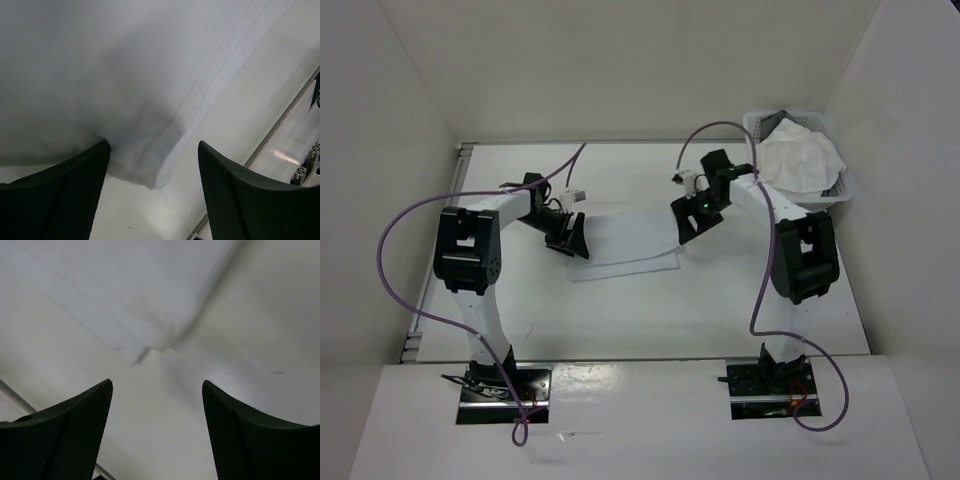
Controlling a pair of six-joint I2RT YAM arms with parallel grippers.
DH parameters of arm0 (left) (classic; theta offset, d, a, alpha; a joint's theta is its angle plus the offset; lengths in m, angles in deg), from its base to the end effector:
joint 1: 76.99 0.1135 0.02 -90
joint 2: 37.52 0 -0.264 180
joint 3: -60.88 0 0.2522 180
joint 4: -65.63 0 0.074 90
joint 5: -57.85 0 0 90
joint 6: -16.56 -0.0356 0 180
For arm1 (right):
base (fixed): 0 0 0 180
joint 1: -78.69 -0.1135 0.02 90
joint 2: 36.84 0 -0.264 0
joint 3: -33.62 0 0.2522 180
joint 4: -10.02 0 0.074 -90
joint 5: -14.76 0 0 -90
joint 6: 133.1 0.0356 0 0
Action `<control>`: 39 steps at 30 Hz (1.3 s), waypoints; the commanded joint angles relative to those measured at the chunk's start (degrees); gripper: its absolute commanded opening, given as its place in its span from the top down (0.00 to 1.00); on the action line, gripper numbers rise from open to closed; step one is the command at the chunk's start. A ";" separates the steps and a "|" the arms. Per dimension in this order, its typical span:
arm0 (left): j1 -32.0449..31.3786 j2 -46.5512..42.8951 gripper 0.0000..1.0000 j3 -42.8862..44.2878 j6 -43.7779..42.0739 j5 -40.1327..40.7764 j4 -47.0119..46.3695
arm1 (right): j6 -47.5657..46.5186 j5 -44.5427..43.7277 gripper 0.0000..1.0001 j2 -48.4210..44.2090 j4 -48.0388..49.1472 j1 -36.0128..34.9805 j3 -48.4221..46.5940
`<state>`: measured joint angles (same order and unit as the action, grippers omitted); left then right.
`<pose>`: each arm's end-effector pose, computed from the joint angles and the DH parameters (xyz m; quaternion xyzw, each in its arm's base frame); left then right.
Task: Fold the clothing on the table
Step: Fold the skirt
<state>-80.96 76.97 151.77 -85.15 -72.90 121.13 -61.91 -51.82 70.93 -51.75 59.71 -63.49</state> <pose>0.3771 -0.0495 0.1536 0.1601 0.9200 -0.3398 0.1122 0.3553 0.1372 0.2166 -0.3427 0.9055 0.2008 0.1493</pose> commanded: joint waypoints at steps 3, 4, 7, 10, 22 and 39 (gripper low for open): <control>0.45 -1.12 0.22 -1.45 -0.78 1.29 1.07 | 1.93 5.41 0.23 2.18 1.95 8.17 -4.01; 0.45 -1.12 0.22 -1.97 -0.78 0.59 1.07 | 1.93 5.41 0.23 2.19 2.48 8.17 -4.01; 0.45 -1.12 0.22 -2.50 -1.30 -0.02 1.07 | 1.93 5.41 0.23 2.71 2.48 8.17 -4.01; -0.16 -1.12 0.22 -3.12 -3.06 -2.04 2.73 | 1.93 5.41 0.23 3.24 2.48 8.17 -4.01; 1.42 -10.79 0.18 7.25 -9.65 -4.61 11.17 | 0.88 6.55 0.23 2.71 1.95 8.17 -2.87; 6.16 2.66 0.38 9.53 -14.49 3.13 2.74 | -0.79 5.94 0.23 -1.77 -0.86 8.17 0.99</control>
<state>-75.26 79.79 158.76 -97.50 -70.26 126.44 -61.84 -45.96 73.60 -51.42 67.97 -63.23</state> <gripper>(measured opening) 0.619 0.770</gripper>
